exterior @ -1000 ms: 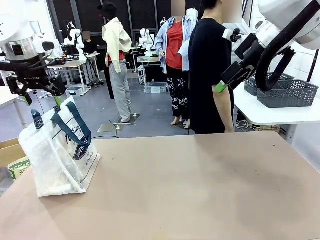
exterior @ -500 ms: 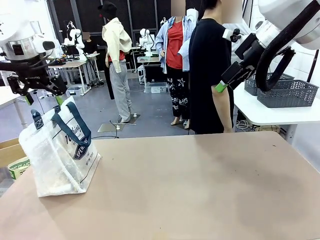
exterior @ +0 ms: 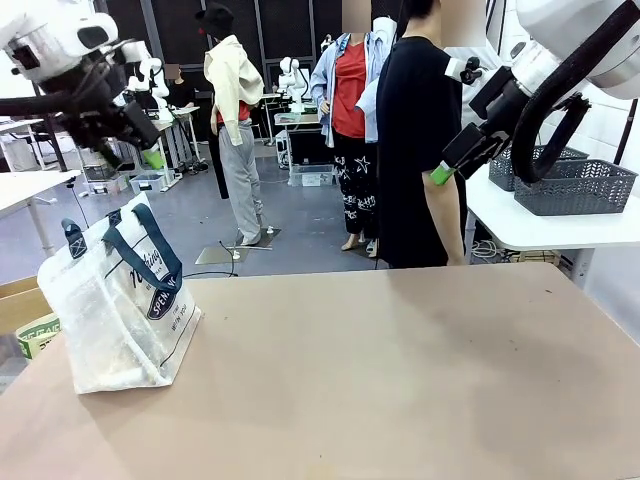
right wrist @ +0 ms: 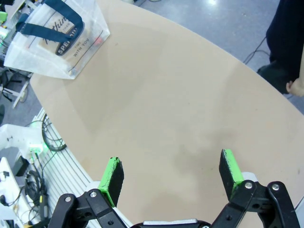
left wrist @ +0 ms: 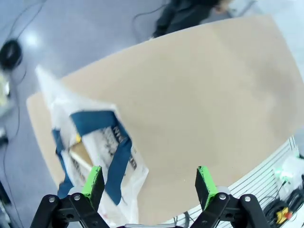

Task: Transfer purchased items from the store into the shopping bag.
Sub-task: Move the Reusable shopping bag to the right side of the table.

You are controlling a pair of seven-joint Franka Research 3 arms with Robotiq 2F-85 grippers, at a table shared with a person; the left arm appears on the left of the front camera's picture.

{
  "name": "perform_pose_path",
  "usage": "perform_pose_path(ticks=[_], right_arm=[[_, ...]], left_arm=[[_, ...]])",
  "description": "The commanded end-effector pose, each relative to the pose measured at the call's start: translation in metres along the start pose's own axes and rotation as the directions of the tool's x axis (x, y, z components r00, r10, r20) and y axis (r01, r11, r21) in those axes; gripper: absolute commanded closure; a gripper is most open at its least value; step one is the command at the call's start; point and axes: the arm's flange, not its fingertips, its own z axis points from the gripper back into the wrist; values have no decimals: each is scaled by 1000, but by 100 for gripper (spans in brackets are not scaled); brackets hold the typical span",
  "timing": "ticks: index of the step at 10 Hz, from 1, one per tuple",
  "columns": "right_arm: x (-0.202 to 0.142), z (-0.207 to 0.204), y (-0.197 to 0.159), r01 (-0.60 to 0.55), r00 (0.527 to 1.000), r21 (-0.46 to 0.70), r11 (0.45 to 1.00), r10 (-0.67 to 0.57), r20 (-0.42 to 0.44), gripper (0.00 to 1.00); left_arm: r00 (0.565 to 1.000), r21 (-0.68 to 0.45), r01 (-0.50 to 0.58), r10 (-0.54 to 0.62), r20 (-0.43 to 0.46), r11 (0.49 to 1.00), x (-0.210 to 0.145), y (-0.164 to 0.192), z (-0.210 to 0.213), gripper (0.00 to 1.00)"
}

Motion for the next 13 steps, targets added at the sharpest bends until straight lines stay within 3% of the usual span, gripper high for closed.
perform_pose_path(ticks=[1, 3, 5, 7, 9, 10, 11, 13], right_arm=[[-6, -3, 0, -14, 1000, -13, 1000, 14, 5, 0], [-6, -3, 0, -14, 1000, -13, 1000, 14, 5, 0], [-6, -3, 0, -14, 1000, -13, 1000, 14, 5, 0], [-6, -3, 0, -14, 1000, -13, 1000, 14, 5, 0], [-6, -3, 0, -14, 1000, -13, 1000, 14, 5, 0], [-6, -3, 0, -14, 1000, -13, 1000, 14, 5, 0], [-6, -3, 0, -14, 1000, -13, 1000, 14, 5, 0], [-6, -3, 0, -14, 1000, -13, 1000, 14, 5, 0]], left_arm=[[984, -166, 165, -153, 87, 972, 2, 10, -17, 0], [961, -289, 269, -234, 150, 919, 3, 17, -30, 0], [908, -279, 413, -369, 200, 867, 6, 26, -40, 0], [866, -237, 498, -465, 186, 834, 11, 30, -42, 0], [864, -221, 502, -472, 177, 836, 11, 32, -44, 0], [894, -207, 446, -422, 152, 871, 9, 31, -47, 0], [869, -234, 492, -457, 188, 839, 8, 27, -47, 0], [869, -234, 492, -457, 188, 839, 8, 27, -47, 0]])
